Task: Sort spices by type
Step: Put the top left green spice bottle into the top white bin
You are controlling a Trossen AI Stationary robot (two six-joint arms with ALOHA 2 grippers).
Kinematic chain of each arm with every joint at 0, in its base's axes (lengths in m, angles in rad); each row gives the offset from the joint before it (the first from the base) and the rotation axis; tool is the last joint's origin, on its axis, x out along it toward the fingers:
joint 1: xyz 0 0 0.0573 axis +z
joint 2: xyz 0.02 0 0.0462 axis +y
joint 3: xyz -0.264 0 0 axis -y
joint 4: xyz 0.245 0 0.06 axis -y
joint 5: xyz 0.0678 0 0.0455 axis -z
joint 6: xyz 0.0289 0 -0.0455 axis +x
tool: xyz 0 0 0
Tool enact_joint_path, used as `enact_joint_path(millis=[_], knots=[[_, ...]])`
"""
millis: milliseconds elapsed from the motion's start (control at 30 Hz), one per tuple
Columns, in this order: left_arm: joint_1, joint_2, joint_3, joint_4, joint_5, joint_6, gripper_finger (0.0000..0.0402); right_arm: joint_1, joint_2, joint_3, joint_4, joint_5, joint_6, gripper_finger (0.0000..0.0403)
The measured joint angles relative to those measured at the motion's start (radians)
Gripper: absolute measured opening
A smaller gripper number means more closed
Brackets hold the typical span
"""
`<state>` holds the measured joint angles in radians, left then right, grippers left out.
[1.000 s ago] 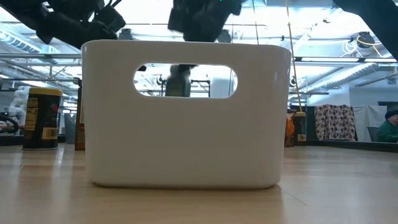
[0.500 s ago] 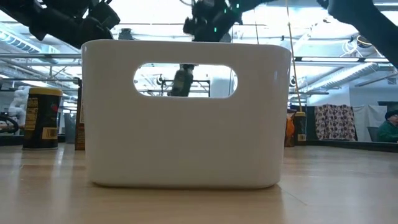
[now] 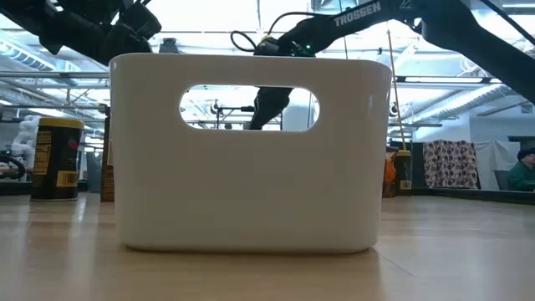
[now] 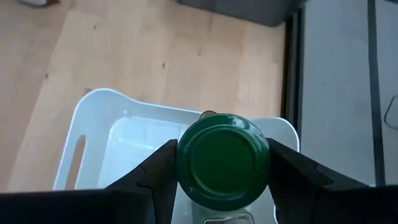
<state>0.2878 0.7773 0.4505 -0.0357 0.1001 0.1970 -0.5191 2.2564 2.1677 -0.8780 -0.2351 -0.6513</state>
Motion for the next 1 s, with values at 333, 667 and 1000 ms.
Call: enact_joint_path(millis=[333, 667, 1000], knots=[[0.0, 0.0, 0.0, 0.004, 0.0, 0.0, 0.0311, -0.017, 0.002, 0.0, -0.032, 0.004, -0.151, 0.0188], [0.0, 0.0, 0.0, 0.004, 0.0, 0.0, 0.0311, -0.031, 0.021, 0.0, -0.051, 0.057, -0.277, 0.0189], [0.0, 0.0, 0.0, 0.005, 0.0, -0.001, 0.0311, -0.03, 0.036, -0.001, -0.06, 0.053, -0.361, 0.0189]])
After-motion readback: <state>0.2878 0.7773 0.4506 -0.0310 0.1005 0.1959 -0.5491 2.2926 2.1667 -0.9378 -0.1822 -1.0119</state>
